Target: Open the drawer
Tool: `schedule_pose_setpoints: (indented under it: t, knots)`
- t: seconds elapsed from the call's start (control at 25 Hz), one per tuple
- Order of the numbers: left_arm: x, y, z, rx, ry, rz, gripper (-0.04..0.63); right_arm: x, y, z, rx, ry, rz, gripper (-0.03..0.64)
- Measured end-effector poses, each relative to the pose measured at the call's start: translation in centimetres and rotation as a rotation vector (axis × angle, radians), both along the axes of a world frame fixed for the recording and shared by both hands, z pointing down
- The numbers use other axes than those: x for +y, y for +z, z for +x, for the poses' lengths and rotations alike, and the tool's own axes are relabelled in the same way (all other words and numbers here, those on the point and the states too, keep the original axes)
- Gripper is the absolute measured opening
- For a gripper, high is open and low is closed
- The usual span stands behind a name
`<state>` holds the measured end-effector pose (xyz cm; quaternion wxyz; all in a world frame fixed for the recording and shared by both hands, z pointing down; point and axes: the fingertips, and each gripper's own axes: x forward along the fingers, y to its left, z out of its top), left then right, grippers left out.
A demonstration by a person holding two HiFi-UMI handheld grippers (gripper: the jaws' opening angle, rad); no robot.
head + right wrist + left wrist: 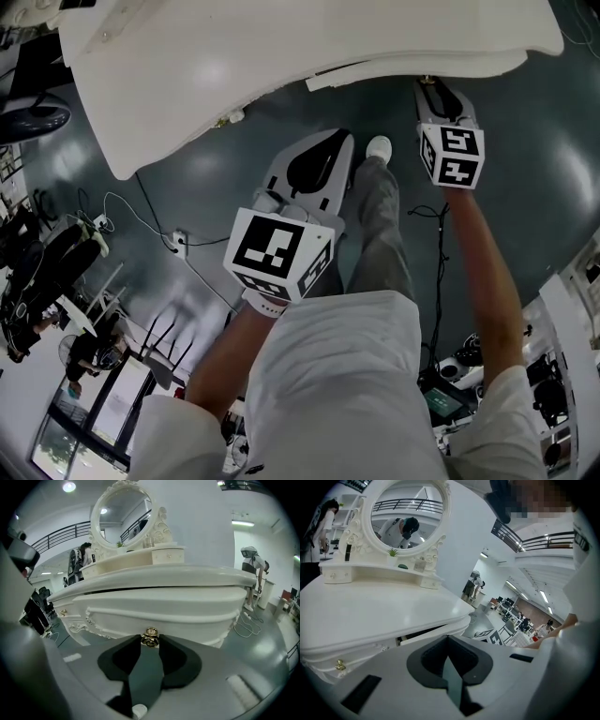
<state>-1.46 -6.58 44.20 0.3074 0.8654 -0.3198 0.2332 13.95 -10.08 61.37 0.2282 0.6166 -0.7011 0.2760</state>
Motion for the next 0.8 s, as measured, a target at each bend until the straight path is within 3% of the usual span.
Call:
schedule_pose_setpoints:
  t: [0.8]
  knots:
    - [1.5,0.4,1.8,0.004,0.072,-0.009,0.009,5.8,0.2,-0.4,0.005,0.012,-0.025,0.135]
